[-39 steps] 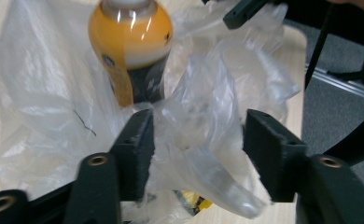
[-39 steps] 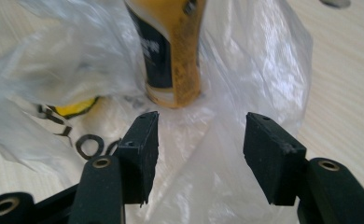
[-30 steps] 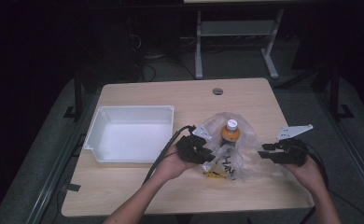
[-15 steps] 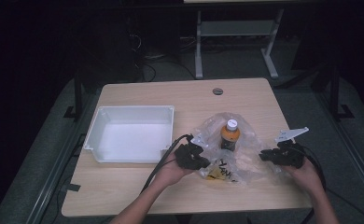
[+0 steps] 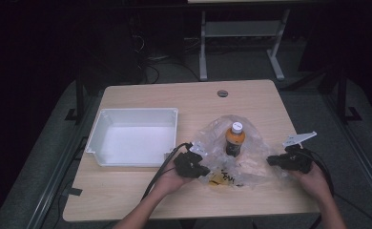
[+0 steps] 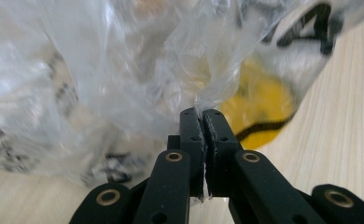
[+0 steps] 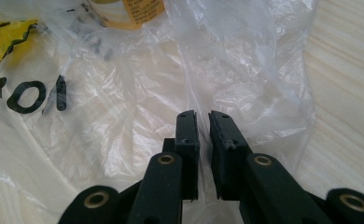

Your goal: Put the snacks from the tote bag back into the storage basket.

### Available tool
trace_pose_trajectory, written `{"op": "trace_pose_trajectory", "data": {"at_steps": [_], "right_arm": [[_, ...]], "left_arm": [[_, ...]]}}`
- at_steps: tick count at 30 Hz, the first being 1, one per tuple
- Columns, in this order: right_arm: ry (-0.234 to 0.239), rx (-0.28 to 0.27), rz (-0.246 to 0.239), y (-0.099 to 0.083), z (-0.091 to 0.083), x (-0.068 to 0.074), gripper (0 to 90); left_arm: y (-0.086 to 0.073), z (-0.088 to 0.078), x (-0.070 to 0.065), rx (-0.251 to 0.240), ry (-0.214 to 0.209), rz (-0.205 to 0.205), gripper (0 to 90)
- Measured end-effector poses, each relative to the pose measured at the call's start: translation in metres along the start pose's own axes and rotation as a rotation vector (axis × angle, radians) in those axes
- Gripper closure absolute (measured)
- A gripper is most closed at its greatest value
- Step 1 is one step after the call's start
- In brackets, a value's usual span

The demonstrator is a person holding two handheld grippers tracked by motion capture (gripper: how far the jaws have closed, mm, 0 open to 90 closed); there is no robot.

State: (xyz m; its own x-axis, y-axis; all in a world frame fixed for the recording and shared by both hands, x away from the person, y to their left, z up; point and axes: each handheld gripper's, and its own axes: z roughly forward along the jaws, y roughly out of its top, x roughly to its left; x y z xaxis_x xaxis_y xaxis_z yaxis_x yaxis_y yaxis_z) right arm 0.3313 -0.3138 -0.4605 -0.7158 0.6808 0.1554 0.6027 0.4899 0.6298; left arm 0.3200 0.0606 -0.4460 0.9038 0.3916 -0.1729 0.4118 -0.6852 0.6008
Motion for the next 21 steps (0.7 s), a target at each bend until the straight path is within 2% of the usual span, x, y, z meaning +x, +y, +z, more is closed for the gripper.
{"op": "trace_pose_trajectory", "data": {"at_steps": [5,9,14,21], "right_arm": [[0.001,0.001,0.012,0.0,0.001,0.001,81.1],[-0.003,-0.026,0.002,0.002,-0.004,0.003,78.6],[0.0,-0.092,-0.032,0.005,-0.017,0.008,72.7],[0.009,-0.116,-0.041,0.009,-0.022,0.013,61.3]], "left_arm": [[-0.002,-0.004,-0.001,-0.01,-0.004,0.002,86.7],[-0.003,-0.011,-0.002,-0.052,-0.014,-0.01,82.0],[-0.005,-0.028,-0.002,-0.095,-0.015,-0.005,75.3],[-0.009,-0.051,-0.003,-0.139,-0.01,-0.001,70.0]]}}
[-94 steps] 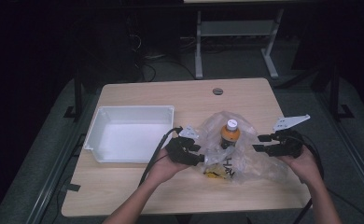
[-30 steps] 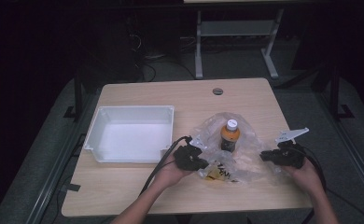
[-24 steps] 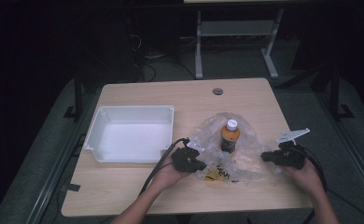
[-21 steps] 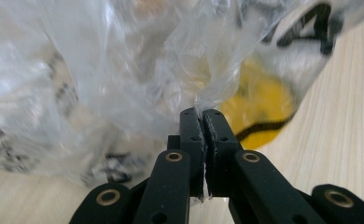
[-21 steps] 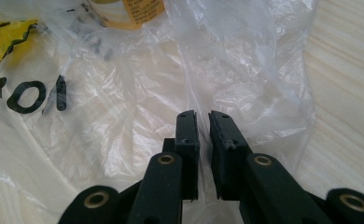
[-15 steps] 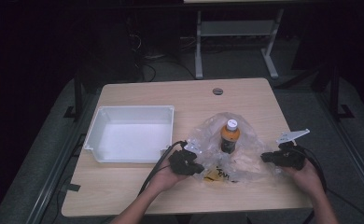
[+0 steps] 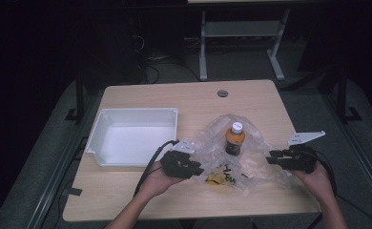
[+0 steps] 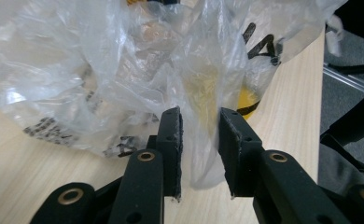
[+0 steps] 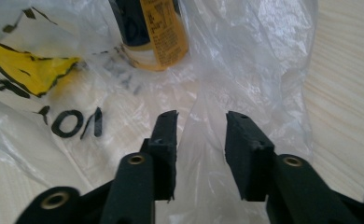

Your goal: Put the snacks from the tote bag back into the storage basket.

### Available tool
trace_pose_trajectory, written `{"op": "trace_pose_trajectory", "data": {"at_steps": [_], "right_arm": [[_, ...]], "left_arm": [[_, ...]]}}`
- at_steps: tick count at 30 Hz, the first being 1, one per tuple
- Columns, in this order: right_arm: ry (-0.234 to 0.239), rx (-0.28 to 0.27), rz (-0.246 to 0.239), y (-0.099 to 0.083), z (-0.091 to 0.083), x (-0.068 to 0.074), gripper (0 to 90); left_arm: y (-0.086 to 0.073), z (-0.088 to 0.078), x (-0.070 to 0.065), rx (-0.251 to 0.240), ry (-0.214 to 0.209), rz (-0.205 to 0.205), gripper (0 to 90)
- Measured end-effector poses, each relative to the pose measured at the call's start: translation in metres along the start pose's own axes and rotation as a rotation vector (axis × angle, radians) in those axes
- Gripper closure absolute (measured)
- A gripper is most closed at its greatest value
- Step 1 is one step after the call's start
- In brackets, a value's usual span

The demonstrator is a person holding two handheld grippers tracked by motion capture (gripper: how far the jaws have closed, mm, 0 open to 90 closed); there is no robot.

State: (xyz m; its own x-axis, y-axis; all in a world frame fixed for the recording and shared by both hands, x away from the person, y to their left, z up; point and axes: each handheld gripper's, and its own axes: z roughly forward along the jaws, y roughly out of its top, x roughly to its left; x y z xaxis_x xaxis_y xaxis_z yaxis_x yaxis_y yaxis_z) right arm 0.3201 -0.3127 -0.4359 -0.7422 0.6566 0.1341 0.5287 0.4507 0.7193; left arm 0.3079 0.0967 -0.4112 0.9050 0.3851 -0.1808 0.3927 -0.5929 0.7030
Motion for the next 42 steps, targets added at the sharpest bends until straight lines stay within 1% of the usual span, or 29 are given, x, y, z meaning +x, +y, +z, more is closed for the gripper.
{"op": "trace_pose_trajectory", "data": {"at_steps": [1,3,4,6,7,10,12,14,18,22,23,26,29,30,38,42], "right_arm": [[0.0,-0.007,-0.003,0.001,-0.001,0.0,60.3],[0.005,-0.024,-0.003,0.003,-0.004,0.0,57.9],[0.009,-0.037,-0.002,0.004,-0.006,0.0,56.6],[0.025,-0.058,0.001,0.007,-0.01,0.0,53.9],[0.029,-0.059,-0.005,0.008,-0.011,0.0,52.7],[0.034,-0.061,-0.014,0.013,-0.014,0.003,50.1],[0.037,-0.067,-0.024,0.017,-0.016,0.005,49.1],[0.047,-0.07,-0.042,0.021,-0.017,0.006,47.5],[0.055,-0.066,-0.074,0.03,-0.019,0.012,45.4],[0.058,-0.059,-0.098,0.039,-0.02,0.017,41.8],[0.06,-0.059,-0.103,0.041,-0.02,0.017,41.7],[0.063,-0.061,-0.106,0.046,-0.02,0.019,40.1],[0.075,-0.069,-0.097,0.051,-0.021,0.02,37.3],[0.075,-0.065,-0.099,0.053,-0.022,0.021,37.1],[0.083,-0.045,-0.114,0.069,-0.023,0.03,32.9],[0.088,-0.033,-0.121,0.077,-0.021,0.033,31.1]], "left_arm": [[-0.001,-0.003,-0.001,-0.006,0.004,-0.006,69.5],[-0.002,-0.008,0.0,-0.014,0.009,0.001,68.1],[-0.003,-0.011,-0.001,-0.019,0.01,-0.007,67.5],[-0.004,-0.017,0.0,-0.025,0.015,-0.003,66.4],[-0.005,-0.019,0.0,-0.028,0.016,-0.013,66.1],[-0.008,-0.026,0.0,-0.03,0.026,-0.002,64.3],[-0.011,-0.03,-0.001,-0.037,0.03,-0.003,63.9],[-0.013,-0.034,-0.001,-0.041,0.035,0.0,63.2],[-0.018,-0.041,-0.003,-0.047,0.045,-0.001,62.3],[-0.027,-0.047,-0.003,-0.058,0.059,-0.014,61.5],[-0.028,-0.049,-0.003,-0.054,0.06,-0.013,61.3],[-0.034,-0.053,-0.002,-0.063,0.069,-0.027,60.6],[-0.041,-0.057,0.0,-0.066,0.081,-0.036,60.0],[-0.044,-0.059,0.001,-0.068,0.087,-0.033,59.9],[-0.061,-0.072,0.004,-0.085,0.115,-0.074,58.7],[-0.069,-0.078,0.007,-0.095,0.134,-0.078,58.0]]}}
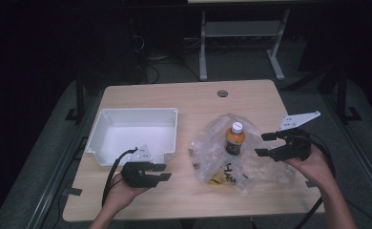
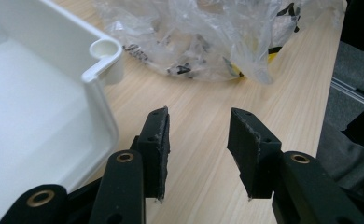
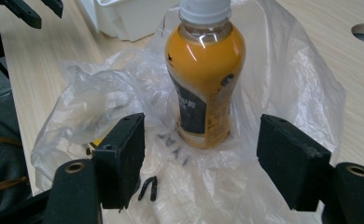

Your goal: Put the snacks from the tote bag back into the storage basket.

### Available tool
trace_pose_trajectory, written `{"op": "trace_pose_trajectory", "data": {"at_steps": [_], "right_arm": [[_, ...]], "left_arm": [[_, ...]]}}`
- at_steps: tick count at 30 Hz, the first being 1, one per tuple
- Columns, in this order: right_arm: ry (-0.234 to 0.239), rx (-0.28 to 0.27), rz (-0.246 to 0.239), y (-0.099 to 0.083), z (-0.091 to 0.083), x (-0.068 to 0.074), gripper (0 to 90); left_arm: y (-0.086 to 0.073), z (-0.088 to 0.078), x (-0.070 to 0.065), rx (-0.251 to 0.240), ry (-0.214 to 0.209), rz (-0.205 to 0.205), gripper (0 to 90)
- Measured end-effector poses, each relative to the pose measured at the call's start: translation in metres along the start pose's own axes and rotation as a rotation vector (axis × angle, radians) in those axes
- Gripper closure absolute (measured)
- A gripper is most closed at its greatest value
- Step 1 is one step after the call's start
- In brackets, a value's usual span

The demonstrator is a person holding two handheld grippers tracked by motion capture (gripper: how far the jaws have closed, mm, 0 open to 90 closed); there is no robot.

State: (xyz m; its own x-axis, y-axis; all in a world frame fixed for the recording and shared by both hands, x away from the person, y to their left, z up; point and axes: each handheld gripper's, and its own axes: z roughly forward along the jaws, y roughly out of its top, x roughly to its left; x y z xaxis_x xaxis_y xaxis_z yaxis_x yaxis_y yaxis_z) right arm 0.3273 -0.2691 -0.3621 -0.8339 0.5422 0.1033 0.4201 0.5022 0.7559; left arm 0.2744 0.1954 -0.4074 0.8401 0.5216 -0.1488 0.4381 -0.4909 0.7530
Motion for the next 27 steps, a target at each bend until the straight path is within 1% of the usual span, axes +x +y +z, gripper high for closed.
{"op": "trace_pose_trajectory", "data": {"at_steps": [2,6,10,11,18,22,24,25,27], "right_arm": [[-0.003,0.004,-0.007,0.003,0.001,0.001,30.4],[0.007,0.015,-0.018,0.01,0.003,0.003,30.4],[0.012,0.019,-0.026,0.016,0.005,0.004,29.7],[0.012,0.022,-0.028,0.018,0.006,0.004,29.4],[0.011,0.027,-0.044,0.03,0.01,0.006,27.8],[0.013,0.043,-0.052,0.035,0.012,0.007,27.6],[0.011,0.049,-0.054,0.038,0.014,0.008,27.4],[0.01,0.049,-0.058,0.04,0.015,0.007,27.4],[0.012,0.051,-0.061,0.042,0.016,0.007,27.3]], "left_arm": [[-0.003,-0.002,0.001,-0.002,0.01,-0.005,57.8],[-0.008,-0.006,0.004,-0.01,0.033,-0.015,57.3],[-0.012,-0.009,0.006,-0.014,0.041,-0.019,57.1],[-0.012,-0.01,0.006,-0.014,0.044,-0.026,56.9],[-0.016,-0.013,0.007,-0.016,0.059,-0.026,55.0],[-0.018,-0.016,0.006,-0.02,0.069,-0.021,54.3],[-0.019,-0.018,0.006,-0.021,0.074,-0.028,53.7],[-0.019,-0.019,0.006,-0.025,0.076,-0.025,53.4],[-0.02,-0.021,0.006,-0.035,0.079,-0.035,52.6]]}}
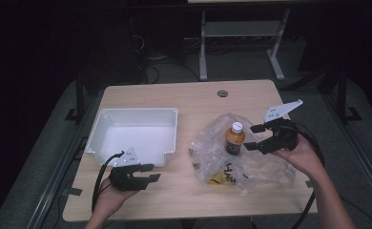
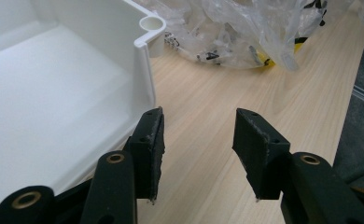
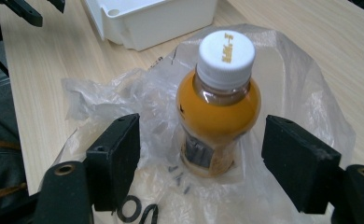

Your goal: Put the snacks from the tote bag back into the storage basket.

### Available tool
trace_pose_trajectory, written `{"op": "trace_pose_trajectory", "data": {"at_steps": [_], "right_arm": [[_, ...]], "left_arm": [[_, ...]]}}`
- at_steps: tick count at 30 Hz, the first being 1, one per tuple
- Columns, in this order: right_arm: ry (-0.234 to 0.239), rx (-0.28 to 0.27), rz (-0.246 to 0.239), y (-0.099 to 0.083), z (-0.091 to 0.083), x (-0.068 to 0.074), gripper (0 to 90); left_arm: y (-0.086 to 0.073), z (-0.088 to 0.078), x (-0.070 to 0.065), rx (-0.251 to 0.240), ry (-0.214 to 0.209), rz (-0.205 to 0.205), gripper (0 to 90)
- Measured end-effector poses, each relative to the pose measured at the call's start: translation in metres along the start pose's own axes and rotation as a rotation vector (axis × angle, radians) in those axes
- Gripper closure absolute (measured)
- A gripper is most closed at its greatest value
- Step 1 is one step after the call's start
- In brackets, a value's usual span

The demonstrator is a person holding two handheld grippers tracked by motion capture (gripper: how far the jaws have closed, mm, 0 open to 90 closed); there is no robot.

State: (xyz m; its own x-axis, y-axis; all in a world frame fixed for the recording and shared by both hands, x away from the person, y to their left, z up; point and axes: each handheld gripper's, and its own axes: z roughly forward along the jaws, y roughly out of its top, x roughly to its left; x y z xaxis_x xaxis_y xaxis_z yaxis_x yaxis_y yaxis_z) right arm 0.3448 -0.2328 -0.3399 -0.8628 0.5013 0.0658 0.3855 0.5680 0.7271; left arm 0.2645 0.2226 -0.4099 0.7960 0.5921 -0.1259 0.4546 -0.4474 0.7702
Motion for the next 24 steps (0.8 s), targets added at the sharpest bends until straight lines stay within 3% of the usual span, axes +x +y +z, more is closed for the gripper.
{"op": "trace_pose_trajectory", "data": {"at_steps": [11,24], "right_arm": [[0.017,0.009,0.011,0.005,0.012,-0.01,26.8],[0.018,0.029,0.013,0.012,0.016,-0.016,27.1]], "left_arm": [[-0.002,-0.007,0.004,-0.028,0.036,-0.021,47.7],[-0.007,-0.005,0.01,-0.013,0.067,-0.042,40.3]]}}
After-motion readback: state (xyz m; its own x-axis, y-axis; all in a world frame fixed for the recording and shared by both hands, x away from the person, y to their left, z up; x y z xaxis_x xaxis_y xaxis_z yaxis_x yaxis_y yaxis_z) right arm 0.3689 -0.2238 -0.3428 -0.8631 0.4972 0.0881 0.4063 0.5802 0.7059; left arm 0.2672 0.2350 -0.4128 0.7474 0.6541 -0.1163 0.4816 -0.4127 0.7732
